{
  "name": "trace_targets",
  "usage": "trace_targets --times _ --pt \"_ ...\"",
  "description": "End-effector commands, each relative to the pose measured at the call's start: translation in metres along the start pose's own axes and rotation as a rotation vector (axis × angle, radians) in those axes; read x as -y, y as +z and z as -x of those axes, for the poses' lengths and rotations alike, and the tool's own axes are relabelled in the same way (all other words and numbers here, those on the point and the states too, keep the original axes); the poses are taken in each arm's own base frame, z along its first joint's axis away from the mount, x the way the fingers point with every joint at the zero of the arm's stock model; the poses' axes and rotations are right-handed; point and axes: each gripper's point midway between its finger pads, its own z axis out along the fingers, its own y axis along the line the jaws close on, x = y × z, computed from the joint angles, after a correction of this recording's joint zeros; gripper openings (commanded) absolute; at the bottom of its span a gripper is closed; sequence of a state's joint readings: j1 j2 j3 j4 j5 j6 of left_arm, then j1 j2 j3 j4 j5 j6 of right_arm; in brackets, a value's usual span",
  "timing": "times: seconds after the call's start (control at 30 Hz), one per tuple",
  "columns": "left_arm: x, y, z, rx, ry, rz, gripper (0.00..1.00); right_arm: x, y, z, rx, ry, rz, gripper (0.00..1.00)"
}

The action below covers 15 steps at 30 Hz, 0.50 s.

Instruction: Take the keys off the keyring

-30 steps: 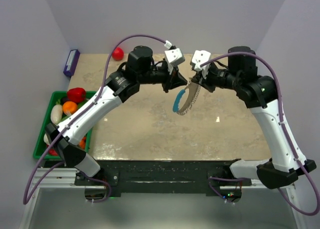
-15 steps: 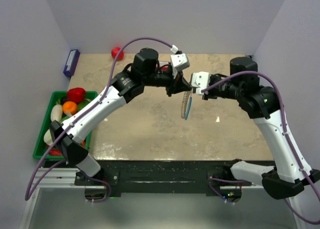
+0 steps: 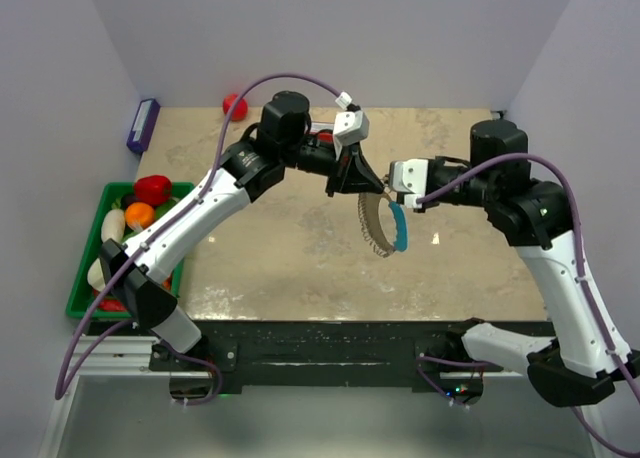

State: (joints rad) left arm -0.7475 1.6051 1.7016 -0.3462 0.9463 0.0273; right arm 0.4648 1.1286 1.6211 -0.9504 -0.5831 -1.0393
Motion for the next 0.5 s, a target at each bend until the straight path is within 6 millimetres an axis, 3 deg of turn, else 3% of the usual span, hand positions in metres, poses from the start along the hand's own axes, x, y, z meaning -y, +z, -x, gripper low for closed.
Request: trace_targets --times 0.0,0.1,0.17,0.23,0.27,0.47 --pt "0.064 -0.002 0.017 0.053 0.06 -0.293 0.0 0.033 -0.004 0.043 0.149 -0.115 -0.084 0.09" --pt "0.065 -0.003 0.02 0.057 0.068 -0.286 0.0 0.035 -0.003 0.039 0.129 -0.136 -0.086 0.07" --pt "0.064 -0.004 0.021 0.055 0.064 -0.266 0.0 0.042 -0.005 0.033 0.082 -0.116 -0.116 0.0" --pt "0.056 -0.003 0.02 0.048 0.061 -0.217 0.0 0.05 -0.015 0.037 0.059 -0.081 -0.154 0.0" --pt "0.054 -0.003 0.02 0.046 0.065 -0.2 0.0 0.047 -0.015 0.028 0.015 -0.054 -0.138 0.0" --pt "0.03 0.002 0.021 0.039 0.047 -0.075 0.0 0.042 -0.029 0.03 -0.002 -0.063 -0.153 0.0"
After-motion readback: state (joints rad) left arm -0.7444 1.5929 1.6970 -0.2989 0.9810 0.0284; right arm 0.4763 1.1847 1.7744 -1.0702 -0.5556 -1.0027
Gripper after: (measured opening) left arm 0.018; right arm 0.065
